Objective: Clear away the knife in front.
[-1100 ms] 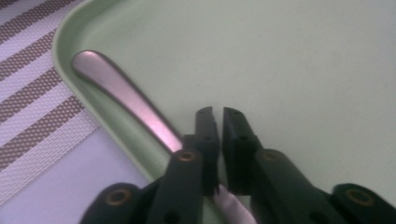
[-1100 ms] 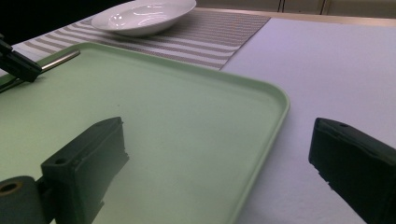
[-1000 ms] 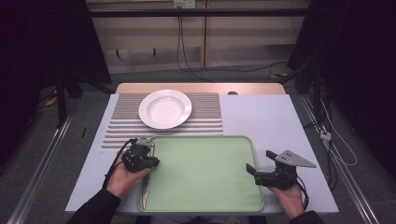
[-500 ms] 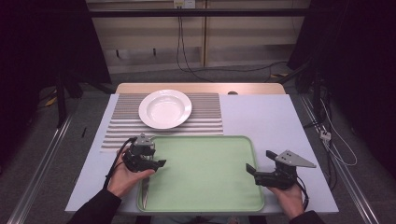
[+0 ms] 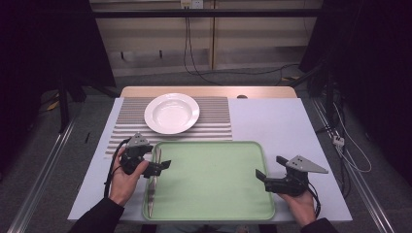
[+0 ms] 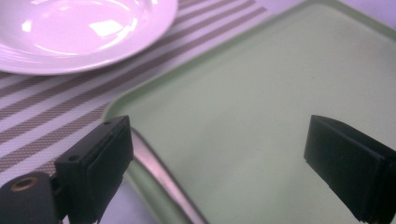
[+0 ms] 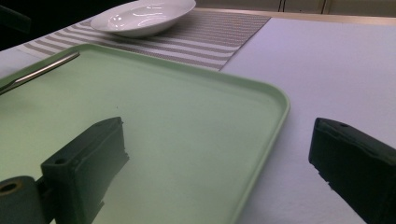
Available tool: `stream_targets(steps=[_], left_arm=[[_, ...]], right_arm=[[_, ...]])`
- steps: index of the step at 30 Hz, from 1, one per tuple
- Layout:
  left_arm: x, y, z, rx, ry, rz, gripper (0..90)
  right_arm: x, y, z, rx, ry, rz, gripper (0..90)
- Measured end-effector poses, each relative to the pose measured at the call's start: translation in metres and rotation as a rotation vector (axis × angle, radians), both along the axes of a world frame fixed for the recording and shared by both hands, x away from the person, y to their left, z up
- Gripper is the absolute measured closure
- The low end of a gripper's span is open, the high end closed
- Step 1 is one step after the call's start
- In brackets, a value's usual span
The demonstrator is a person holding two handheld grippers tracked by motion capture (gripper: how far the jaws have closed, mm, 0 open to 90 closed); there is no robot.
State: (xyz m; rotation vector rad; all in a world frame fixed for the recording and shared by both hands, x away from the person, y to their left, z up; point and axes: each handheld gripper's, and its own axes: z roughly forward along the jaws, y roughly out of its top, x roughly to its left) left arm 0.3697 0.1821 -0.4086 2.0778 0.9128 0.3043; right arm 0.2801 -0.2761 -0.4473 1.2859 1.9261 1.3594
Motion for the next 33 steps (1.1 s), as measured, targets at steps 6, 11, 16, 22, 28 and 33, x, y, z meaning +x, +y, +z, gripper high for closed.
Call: stream_targets(steps=[6,11,16,22,28,33], left_arm=[[-0.008,0.015,0.0,-0.016,-0.047,0.044,7.7],[-0.014,0.026,-0.004,-0.034,-0.066,0.072,7.7],[-0.025,0.03,-0.001,0.015,-0.095,0.071,7.1],[-0.036,0.035,-0.009,-0.017,-0.096,0.097,7.1],[-0.04,0.042,-0.016,-0.085,-0.094,0.137,7.0],[-0.04,0.043,-0.016,-0.084,-0.108,0.136,6.6]], right_arm=[[0.0,0.0,0.0,-0.001,0.0,0.0,3.8],[0.0,0.0,0.0,-0.001,0.002,-0.003,3.8],[0.0,-0.001,0.0,-0.005,0.001,-0.004,3.8],[0.0,-0.001,0.0,-0.005,0.001,-0.007,3.8],[-0.001,-0.001,0.0,-0.004,-0.001,-0.006,3.8],[-0.003,-0.001,0.001,0.0,-0.002,-0.006,3.8]])
